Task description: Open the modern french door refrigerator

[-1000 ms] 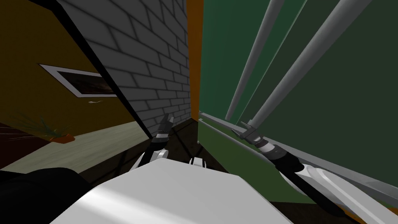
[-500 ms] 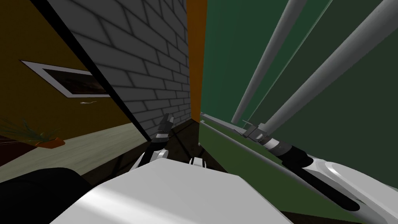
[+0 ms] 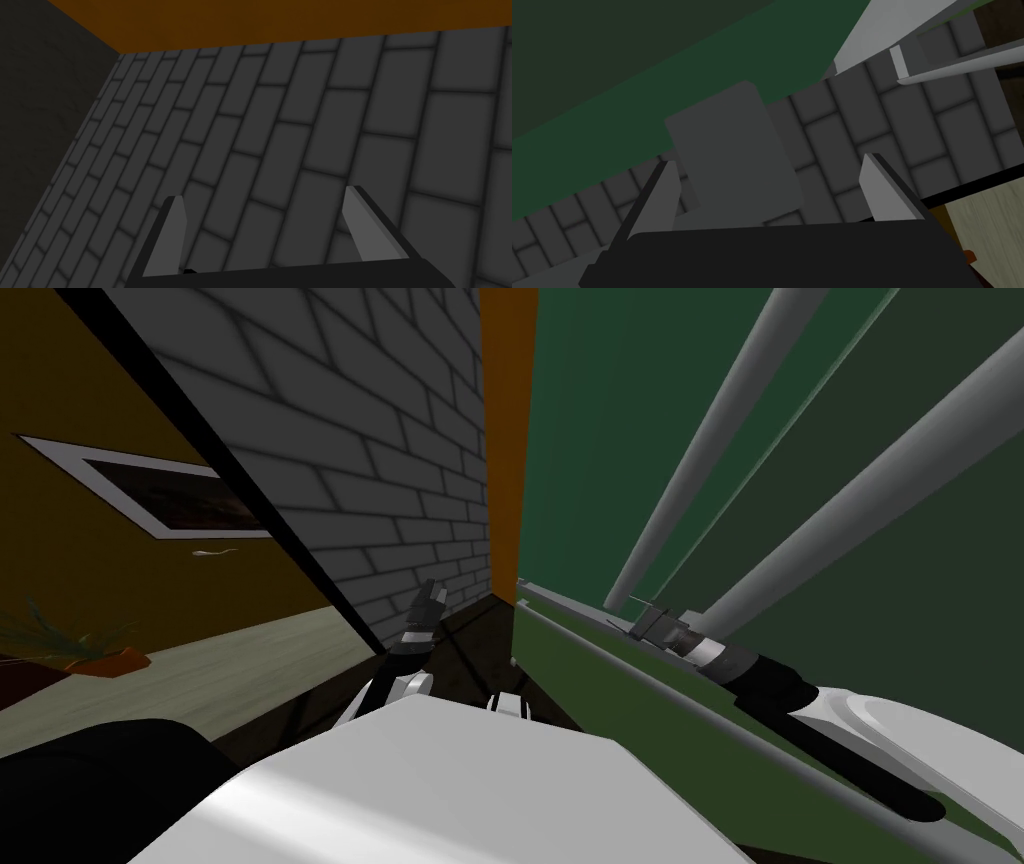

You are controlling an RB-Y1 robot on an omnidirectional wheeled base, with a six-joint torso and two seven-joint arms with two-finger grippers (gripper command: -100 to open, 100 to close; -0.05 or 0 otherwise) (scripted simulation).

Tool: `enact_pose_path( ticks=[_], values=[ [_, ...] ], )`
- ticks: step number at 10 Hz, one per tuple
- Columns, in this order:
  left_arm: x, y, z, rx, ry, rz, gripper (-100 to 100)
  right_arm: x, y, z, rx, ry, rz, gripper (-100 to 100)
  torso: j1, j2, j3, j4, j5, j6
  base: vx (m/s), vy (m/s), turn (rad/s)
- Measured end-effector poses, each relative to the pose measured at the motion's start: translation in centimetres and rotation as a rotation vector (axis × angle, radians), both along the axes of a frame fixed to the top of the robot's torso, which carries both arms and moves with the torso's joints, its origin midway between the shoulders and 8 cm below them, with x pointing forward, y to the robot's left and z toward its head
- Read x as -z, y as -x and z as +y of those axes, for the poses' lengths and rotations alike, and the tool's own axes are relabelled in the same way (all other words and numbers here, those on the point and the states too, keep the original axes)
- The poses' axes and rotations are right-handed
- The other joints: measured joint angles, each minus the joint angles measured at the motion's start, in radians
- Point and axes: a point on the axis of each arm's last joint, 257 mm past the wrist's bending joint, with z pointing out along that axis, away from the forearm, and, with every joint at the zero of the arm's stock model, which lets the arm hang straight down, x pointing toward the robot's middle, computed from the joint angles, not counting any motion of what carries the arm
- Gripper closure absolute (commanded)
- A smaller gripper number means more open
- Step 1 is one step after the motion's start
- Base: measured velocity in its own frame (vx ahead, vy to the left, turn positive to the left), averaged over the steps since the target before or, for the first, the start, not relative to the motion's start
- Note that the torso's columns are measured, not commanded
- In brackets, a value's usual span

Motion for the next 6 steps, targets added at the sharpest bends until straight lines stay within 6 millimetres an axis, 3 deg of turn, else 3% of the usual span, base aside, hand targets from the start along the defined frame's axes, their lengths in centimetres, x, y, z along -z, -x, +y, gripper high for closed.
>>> enact_pose_path(
  ticks=[1,6],
  values=[
    [0.0,0.0,0.0,0.000,0.000,0.000,0,-0.4,-0.1,-0.1,0.003,0.000,-0.008,100,0.000,-0.001,0.000,-0.003,-0.002,0.000,0.093,0.060,-0.378],
    [0.0,0.0,0.0,0.000,0.000,0.000,0,0.2,1.6,3.8,-0.077,0.007,0.006,100,0.006,0.003,0.002,0.004,0.004,0.000,0.088,0.094,-0.348]
  ],
)
